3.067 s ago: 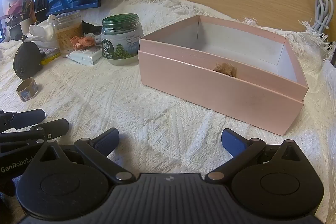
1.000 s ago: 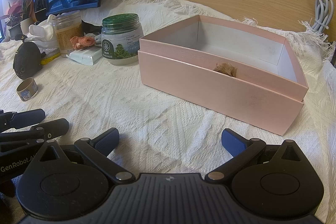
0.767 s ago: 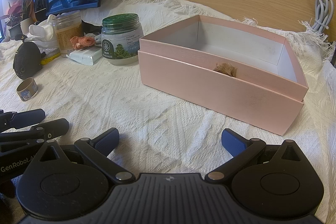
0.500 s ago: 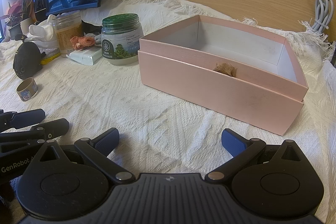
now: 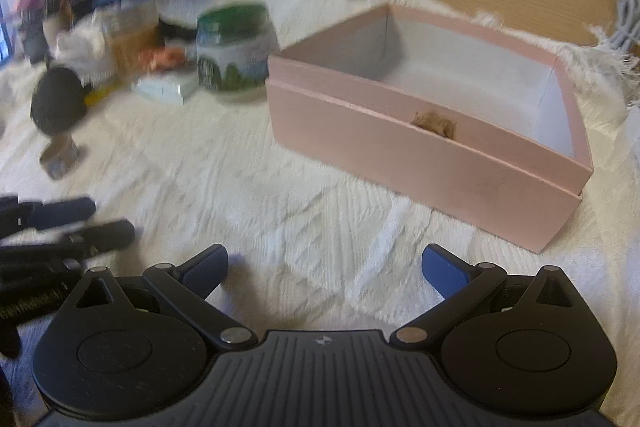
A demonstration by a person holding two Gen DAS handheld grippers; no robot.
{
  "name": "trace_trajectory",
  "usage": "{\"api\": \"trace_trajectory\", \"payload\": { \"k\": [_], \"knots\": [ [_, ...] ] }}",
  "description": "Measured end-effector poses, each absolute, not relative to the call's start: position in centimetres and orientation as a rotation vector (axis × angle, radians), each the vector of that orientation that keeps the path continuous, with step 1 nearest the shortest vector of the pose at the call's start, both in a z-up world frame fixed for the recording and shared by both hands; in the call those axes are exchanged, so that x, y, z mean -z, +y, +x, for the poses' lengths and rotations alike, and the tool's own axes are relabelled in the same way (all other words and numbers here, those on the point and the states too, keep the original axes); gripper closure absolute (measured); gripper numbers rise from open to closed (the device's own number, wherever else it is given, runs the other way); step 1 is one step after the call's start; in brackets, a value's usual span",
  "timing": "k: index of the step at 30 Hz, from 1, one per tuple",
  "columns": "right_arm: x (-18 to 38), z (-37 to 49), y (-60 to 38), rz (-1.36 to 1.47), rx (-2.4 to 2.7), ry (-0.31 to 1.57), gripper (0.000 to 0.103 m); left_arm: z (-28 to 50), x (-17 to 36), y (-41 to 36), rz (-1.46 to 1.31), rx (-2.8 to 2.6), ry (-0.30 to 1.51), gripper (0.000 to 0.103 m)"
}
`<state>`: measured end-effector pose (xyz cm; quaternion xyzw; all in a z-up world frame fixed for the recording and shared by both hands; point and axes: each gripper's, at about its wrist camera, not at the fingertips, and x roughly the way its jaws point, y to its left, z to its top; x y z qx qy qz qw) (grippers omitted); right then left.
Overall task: Organize soft objects
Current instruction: 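Reach to the small tape roll and close the left tool on it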
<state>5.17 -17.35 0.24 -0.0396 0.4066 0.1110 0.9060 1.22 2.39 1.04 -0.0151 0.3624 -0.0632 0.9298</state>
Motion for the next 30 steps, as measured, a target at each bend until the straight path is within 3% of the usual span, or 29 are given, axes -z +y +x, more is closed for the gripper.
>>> {"api": "trace_trajectory", "payload": {
  "k": [5,10,12,19,25,28,30],
  "knots": [
    [-0.8,5.9,-17.1,-0.116,-0.263,0.923,0.0,2.6,-2.0,6.9,-0.193,0.254,0.874,0.068],
    [-0.9,6.0,-16.6,-0.129,-0.269,0.93,0.001,1.3,-4.7,11.9,-0.161,0.182,0.756,0.068],
    [-1.1,5.9,-16.1,-0.138,-0.266,0.927,0.005,1.3,-5.5,14.1,-0.132,0.103,0.718,0.068],
    [-3.2,5.2,-11.6,-0.279,-0.24,0.814,0.007,6.0,-3.3,17.6,-0.179,0.073,0.864,0.068],
    [-4.3,4.3,-9.2,-0.313,-0.262,0.767,0.009,7.6,-2.1,16.6,-0.137,0.162,0.856,0.068],
    [-4.9,4.5,-8.9,-0.283,-0.258,0.763,0.011,7.3,-2.0,16.5,-0.116,0.181,0.851,0.075],
    [-5.4,4.7,-8.5,-0.264,-0.256,0.754,0.012,7.1,-2.0,16.6,-0.094,0.196,0.848,0.089]
  ]
}}
